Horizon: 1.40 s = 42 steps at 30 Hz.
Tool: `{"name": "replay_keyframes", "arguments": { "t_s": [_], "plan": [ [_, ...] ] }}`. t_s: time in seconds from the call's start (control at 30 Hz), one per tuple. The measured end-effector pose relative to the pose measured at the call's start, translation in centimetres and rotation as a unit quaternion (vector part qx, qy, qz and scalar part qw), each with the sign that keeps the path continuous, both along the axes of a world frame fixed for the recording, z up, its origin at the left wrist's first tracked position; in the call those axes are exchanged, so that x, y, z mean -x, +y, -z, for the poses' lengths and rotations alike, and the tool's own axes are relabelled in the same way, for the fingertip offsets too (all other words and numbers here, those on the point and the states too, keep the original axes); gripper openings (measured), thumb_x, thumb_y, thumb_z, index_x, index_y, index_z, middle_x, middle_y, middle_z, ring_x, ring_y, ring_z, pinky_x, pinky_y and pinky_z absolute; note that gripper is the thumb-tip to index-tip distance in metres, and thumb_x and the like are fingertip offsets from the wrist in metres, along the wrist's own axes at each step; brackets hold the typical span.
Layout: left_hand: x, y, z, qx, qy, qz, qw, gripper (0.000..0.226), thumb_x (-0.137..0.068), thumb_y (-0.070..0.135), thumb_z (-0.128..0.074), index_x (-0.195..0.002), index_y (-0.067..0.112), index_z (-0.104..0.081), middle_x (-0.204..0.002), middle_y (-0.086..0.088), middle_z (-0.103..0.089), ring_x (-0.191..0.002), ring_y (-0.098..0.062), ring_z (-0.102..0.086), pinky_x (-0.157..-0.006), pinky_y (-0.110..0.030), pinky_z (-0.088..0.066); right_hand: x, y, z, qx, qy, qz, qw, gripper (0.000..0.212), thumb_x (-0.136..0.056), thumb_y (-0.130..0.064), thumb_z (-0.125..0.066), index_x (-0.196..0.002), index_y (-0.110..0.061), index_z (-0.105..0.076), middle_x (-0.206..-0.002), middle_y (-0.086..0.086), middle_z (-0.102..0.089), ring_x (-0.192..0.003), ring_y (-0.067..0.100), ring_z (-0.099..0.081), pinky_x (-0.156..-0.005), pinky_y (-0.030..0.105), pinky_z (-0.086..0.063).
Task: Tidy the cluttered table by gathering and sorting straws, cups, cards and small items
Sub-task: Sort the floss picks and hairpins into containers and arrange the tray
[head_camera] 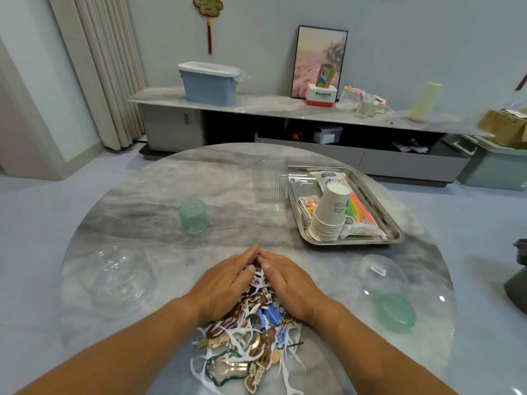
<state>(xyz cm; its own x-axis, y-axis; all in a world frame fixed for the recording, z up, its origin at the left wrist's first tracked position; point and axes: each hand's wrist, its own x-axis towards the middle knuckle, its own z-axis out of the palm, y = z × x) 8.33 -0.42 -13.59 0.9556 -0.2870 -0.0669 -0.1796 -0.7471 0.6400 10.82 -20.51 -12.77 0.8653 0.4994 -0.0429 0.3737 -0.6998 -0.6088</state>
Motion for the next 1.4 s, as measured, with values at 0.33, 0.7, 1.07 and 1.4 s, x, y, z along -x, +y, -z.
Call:
{"name": "replay_keyframes", "arguments": {
  "t_s": [0.33, 0.7, 1.07, 1.4],
  "plan": [
    [4.6, -0.3, -0.7, 0.036, 0.011, -0.007, 0.999, 0.062, -0.096, 0.057, -0.021, -0.157, 0.045, -0.025, -0.161, 0.024, -0.029, -0.150, -0.002, -0.024, -0.124, -0.035, -0.023, 5.2, -0.5, -0.3, 0.003, -0.008, 0.003, 1.000, 0.050, -0.111, -0.038, -0.024, -0.157, -0.022, -0.035, -0.163, -0.005, -0.033, -0.150, 0.003, -0.023, -0.118, 0.014, -0.007],
    [2.4, -1.1, -3.0, 0.084, -0.006, -0.014, 0.996, 0.070, -0.085, 0.089, -0.025, -0.150, 0.064, -0.015, -0.152, 0.026, -0.041, -0.136, -0.001, -0.042, -0.114, -0.034, -0.034, 3.9, -3.6, -2.6, 0.027, -0.127, 0.214, 0.968, 0.039, -0.100, -0.026, -0.048, -0.136, -0.022, -0.062, -0.140, -0.001, -0.059, -0.132, 0.020, -0.048, -0.115, 0.035, -0.032],
    [0.2, -8.7, -3.1, -0.001, -0.010, 0.079, 0.997, 0.057, -0.106, 0.054, -0.030, -0.160, 0.039, -0.020, -0.166, 0.013, -0.023, -0.150, -0.003, -0.020, -0.118, -0.020, -0.015, 1.3, -7.5, -2.9, 0.348, 0.040, 0.319, 0.881, 0.080, -0.102, -0.062, -0.020, -0.162, -0.010, -0.007, -0.165, 0.028, -0.003, -0.151, 0.051, -0.008, -0.120, 0.063, 0.006],
    [-2.0, -6.7, -3.4, -0.009, -0.086, 0.008, 0.996, 0.056, -0.107, 0.045, -0.036, -0.160, 0.038, -0.019, -0.164, 0.010, -0.027, -0.150, -0.009, -0.022, -0.115, -0.024, -0.020, 0.9, -7.5, -4.4, 0.355, 0.018, 0.315, 0.880, 0.071, -0.103, -0.048, -0.032, -0.162, -0.015, -0.012, -0.167, 0.022, -0.009, -0.150, 0.048, -0.016, -0.121, 0.063, 0.004]
  ]
}}
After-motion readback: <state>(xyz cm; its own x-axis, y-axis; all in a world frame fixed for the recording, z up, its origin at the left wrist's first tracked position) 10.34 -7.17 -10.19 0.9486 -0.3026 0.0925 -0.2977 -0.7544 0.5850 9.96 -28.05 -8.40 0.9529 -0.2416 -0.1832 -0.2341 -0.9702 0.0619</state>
